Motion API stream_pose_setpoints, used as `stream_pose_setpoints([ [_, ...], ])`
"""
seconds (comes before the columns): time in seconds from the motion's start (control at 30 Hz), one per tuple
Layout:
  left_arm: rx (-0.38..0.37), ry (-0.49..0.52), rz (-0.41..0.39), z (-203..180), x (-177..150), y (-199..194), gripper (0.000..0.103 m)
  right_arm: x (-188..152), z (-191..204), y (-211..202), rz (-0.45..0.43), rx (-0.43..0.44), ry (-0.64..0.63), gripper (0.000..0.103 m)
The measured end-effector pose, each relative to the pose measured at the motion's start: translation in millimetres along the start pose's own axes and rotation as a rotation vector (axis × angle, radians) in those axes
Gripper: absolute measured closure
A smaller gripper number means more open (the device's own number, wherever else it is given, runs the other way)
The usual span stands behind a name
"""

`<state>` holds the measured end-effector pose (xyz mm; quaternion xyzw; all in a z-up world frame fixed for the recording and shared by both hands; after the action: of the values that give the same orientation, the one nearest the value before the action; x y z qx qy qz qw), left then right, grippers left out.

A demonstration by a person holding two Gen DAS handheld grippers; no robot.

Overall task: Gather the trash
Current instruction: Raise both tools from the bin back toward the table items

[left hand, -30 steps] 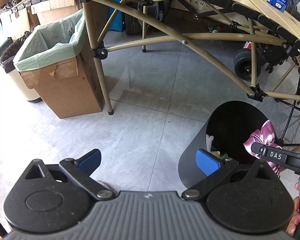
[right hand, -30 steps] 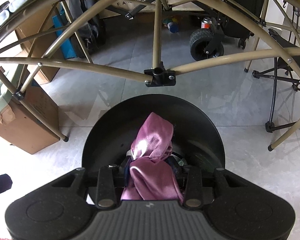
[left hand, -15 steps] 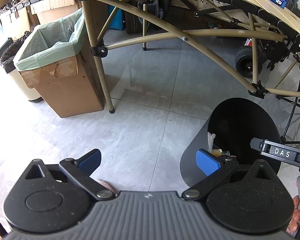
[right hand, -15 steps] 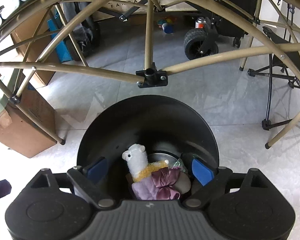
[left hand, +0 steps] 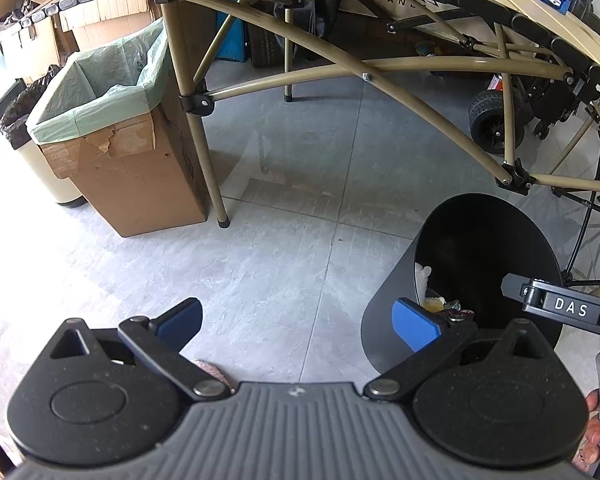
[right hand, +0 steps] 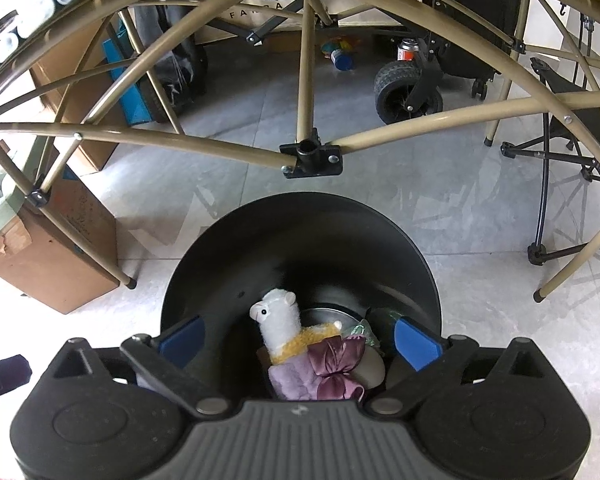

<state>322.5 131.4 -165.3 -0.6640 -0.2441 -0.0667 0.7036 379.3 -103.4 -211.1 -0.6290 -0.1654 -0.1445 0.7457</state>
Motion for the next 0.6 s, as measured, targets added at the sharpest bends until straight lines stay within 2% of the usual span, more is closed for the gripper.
stream_pose_setpoints([
  [0.2,0.006,-0.007,-0.025,-1,1,-5,0.0,0,0,-6,-0.01,0.004,-0.003,0.001],
  [0.4,0.013,-0.01,-0.099,-4,5,-18,0.0,0,3,-21,-0.03,0.001,-0.042,0.001],
  [0.6,0.03,-0.015,-0.21,-8,10,-37,0.0,3,-2,-50,-0.1,0.022,-0.054,0.001],
])
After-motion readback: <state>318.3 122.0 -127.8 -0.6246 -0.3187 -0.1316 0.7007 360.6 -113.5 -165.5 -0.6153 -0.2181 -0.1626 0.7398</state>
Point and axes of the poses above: each gripper's, at about its wrist camera, not at the fingertips, and y roughly the way its jaws point, z to its left, x to its top, the point moved 6 cm from there along y, roughly the way its jaws point, and after that the axes turned 2 degrees about z, right-handed, at the moved point
